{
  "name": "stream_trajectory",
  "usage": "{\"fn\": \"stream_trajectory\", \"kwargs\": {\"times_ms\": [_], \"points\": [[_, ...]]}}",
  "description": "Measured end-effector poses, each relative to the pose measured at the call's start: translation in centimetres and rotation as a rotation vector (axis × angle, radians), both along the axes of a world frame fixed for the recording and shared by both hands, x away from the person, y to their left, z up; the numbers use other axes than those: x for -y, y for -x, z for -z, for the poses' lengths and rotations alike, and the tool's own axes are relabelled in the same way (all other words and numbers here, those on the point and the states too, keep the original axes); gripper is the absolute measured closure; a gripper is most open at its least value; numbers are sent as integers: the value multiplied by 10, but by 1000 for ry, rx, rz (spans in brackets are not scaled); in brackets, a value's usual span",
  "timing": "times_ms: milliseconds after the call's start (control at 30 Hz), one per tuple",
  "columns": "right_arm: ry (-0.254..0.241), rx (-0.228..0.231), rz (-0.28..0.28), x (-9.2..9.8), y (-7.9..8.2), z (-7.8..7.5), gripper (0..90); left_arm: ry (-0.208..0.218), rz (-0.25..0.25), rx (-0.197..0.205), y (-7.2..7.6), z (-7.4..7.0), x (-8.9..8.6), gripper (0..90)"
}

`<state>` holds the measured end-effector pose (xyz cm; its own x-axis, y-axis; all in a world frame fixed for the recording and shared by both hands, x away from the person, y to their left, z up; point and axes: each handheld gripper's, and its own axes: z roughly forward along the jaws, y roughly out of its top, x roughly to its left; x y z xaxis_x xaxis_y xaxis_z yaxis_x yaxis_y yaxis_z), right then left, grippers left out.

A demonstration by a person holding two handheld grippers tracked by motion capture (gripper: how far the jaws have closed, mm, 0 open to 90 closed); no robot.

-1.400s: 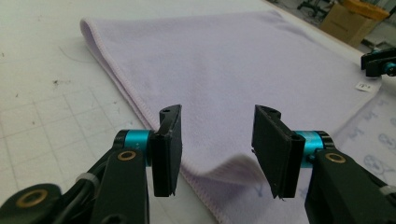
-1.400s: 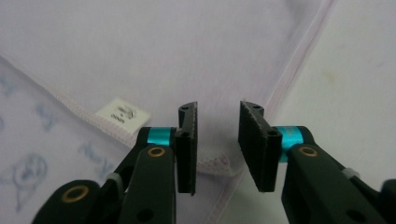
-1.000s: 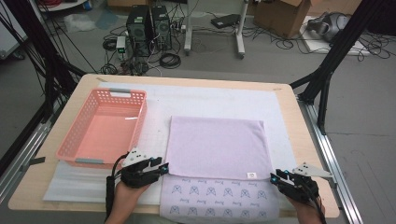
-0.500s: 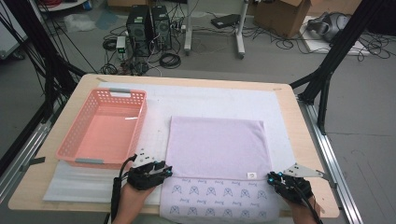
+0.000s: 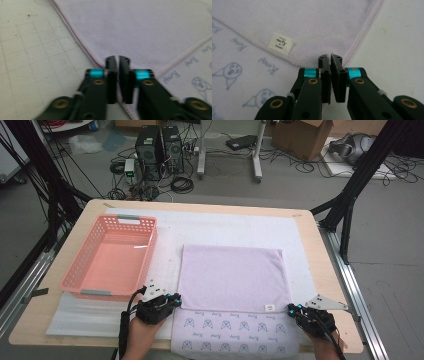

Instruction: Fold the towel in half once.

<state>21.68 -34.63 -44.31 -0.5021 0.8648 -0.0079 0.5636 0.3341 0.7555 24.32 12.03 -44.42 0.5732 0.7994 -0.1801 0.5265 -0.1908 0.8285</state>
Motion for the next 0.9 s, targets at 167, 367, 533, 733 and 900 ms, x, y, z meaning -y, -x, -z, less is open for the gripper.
{"fn": "stream_trajectory", "kwargs": {"times_ms": [167, 367, 533, 733, 900], "points": [[-3, -12, -6, -1, -1, 2, 866, 11, -7, 9, 4, -4, 1, 611], [-8, -14, -1, -1, -1, 2, 865, -68, 2, -11, -4, 4, 16, 672], [-1, -12, -1, -1, -1, 2, 866, -118, -10, 8, -1, 5, 20, 862], [-25, 3, 8, 0, 1, -1, 867, -76, -23, 23, 3, 1, 16, 878], [-64, 20, 10, 4, 3, -4, 866, -22, -26, 34, 7, -4, 10, 879]]}}
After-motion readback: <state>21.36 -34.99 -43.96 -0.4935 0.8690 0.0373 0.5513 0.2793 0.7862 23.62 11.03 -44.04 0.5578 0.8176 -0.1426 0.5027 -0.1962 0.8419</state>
